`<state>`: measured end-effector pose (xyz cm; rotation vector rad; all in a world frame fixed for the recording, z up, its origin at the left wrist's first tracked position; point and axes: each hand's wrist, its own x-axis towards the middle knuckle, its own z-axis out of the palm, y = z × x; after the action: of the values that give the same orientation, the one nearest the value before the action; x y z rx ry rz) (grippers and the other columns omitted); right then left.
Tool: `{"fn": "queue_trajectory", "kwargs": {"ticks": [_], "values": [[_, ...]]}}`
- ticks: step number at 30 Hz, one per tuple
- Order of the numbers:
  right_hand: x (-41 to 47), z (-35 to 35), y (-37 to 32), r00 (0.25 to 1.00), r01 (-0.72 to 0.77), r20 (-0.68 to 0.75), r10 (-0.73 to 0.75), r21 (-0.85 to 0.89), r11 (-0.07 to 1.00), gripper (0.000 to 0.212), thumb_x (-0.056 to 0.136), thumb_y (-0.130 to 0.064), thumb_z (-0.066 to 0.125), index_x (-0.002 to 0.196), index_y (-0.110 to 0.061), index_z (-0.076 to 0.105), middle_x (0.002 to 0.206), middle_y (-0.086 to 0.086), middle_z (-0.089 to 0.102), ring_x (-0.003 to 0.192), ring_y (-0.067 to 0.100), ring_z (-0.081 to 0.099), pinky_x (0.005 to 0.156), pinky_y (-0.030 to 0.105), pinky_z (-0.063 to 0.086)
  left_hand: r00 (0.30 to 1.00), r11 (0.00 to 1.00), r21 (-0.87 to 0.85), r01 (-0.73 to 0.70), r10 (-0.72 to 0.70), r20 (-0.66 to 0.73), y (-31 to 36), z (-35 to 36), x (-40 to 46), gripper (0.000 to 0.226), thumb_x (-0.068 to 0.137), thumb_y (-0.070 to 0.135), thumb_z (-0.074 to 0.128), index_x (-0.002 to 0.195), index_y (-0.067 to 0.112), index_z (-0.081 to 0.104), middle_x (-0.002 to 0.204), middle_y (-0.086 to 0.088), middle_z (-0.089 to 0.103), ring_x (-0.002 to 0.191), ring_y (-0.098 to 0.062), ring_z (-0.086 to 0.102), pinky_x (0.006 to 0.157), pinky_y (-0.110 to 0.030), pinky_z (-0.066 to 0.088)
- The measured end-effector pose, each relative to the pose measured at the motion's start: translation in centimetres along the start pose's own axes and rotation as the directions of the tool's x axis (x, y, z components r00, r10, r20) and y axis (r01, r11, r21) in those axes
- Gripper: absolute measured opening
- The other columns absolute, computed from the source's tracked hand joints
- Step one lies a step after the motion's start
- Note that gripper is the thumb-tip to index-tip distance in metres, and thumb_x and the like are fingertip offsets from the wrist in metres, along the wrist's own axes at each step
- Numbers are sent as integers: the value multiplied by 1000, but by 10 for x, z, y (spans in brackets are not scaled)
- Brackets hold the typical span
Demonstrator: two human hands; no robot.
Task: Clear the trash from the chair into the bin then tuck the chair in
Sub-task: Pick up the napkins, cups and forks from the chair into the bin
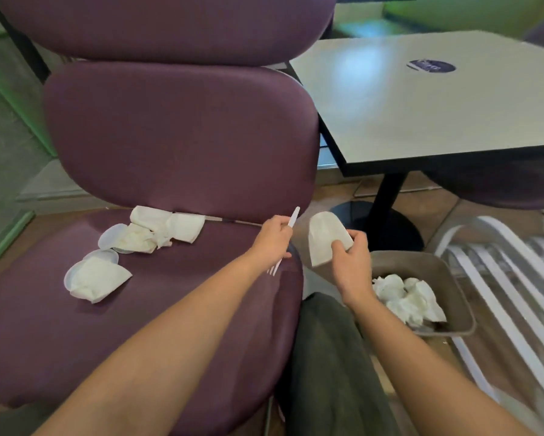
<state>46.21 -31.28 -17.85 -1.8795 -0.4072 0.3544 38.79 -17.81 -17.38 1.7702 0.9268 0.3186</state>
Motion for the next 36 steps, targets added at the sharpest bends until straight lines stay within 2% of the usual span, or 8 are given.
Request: {"fn": "queue_trajectory", "kwargs": {"ticks": [2, 7, 11, 15, 18, 21, 24, 36], "values": [[2, -28, 10, 998, -27, -48, 28, 27, 999, 24, 93, -16, 51, 115, -19, 45, 107, 1, 55, 90, 17, 54, 67, 30, 45, 994, 995, -92, 35, -24, 110, 12, 32, 2, 29, 97, 6, 40, 125, 8, 47, 102, -8, 55, 79, -17, 54, 67, -35, 57], [10, -83, 36, 979, -75, -187, 83, 51, 996, 26, 89, -13, 60, 111, -18, 49, 95, -1, 54, 85, 18, 54, 57, 21, 38, 976, 991, -108, 75, -51, 210, 40, 99, -1, 26, 94, 3, 54, 117, 14, 52, 78, -5, 56, 67, -18, 56, 65, -33, 50], [23, -117, 61, 966, -101, -240, 94, -16, 995, 20, 88, -10, 63, 105, -13, 54, 90, -2, 56, 76, 8, 53, 59, 17, 38, 965, 998, 38, 42, -50, 258, 39, 150, 3, 28, 89, 12, 66, 113, 23, 59, 83, -2, 68, 72, -19, 66, 71, -37, 59], [45, -141, 86, 962, -83, -270, 37, -162, 983, 13, 85, -9, 65, 92, -16, 57, 88, 1, 62, 80, 17, 59, 60, 20, 39, 967, 987, 163, 14, -54, 247, 30, 187, 12, 26, 84, 17, 70, 98, 36, 58, 81, 8, 67, 75, -12, 67, 76, -38, 59], [65, -149, 106, 957, -71, -289, -34, -346, 935, 14, 84, -9, 67, 96, -13, 62, 99, 5, 63, 94, 23, 59, 74, 26, 43, 970, 968, 252, 12, -72, 231, 25, 211, 24, 26, 81, 22, 72, 95, 38, 57, 93, 5, 70, 85, -17, 68, 79, -41, 59], [75, -149, 129, 977, -79, -208, -44, -545, 835, 26, 84, -18, 69, 109, -15, 64, 118, 8, 60, 112, 27, 48, 94, 33, 39, 970, 958, 286, -3, -67, 233, 20, 228, 37, 33, 85, 25, 72, 117, 27, 62, 109, -1, 71, 98, -19, 67, 90, -38, 54], [71, -144, 141, 991, -86, -136, 6, -593, 800, 33, 86, -31, 66, 116, -17, 65, 125, 9, 58, 121, 29, 43, 104, 39, 36, 947, 943, 333, -6, -101, 304, 18, 236, 44, 50, 91, 30, 66, 137, 16, 52, 130, -5, 62, 115, -21, 61, 100, -36, 48], [67, -83, 86, 997, 66, 62, -41, -495, 866, 25, 92, -24, 58, 116, -22, 65, 121, -1, 59, 120, 20, 43, 97, 35, 38, 991, 969, 246, -15, -19, 134, 14, 149, 45, 28, 97, 29, 53, 123, 23, 64, 119, 1, 66, 111, -17, 59, 90, -26, 45]]}}
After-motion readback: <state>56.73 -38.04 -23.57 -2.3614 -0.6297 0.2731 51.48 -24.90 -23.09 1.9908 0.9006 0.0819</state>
